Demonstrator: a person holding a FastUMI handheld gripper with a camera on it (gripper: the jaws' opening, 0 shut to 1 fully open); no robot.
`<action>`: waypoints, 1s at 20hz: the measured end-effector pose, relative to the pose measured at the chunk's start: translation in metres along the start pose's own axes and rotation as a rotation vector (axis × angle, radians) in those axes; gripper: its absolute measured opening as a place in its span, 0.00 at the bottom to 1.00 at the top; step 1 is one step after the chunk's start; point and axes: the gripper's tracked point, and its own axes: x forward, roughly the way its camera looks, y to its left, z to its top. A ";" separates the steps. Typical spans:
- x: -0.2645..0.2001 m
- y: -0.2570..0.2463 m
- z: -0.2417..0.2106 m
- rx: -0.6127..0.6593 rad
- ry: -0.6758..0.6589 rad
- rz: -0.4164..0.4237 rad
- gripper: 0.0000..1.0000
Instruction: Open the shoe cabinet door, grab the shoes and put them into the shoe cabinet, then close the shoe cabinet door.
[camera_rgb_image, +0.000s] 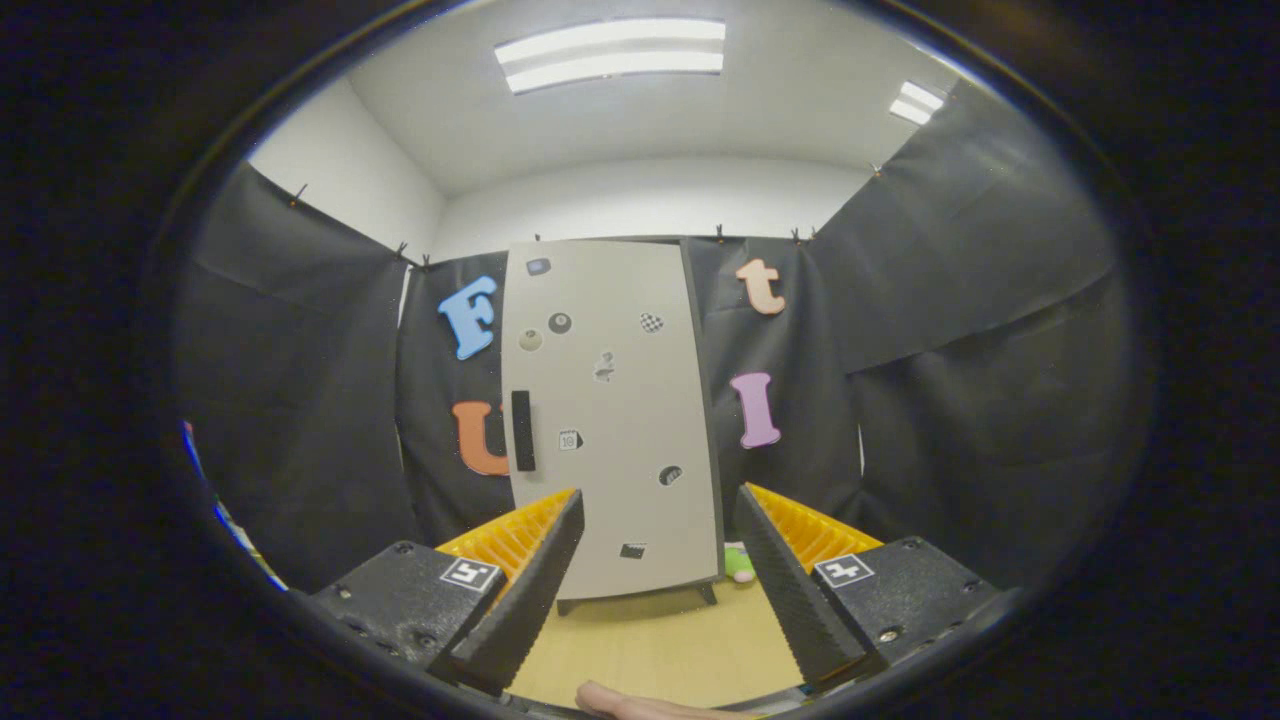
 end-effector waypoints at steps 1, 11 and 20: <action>-0.001 0.001 -0.001 -0.011 0.002 0.008 0.99; -0.002 0.002 -0.003 -0.039 0.005 0.048 0.99; 0.009 0.007 -0.003 0.009 -0.036 0.102 0.99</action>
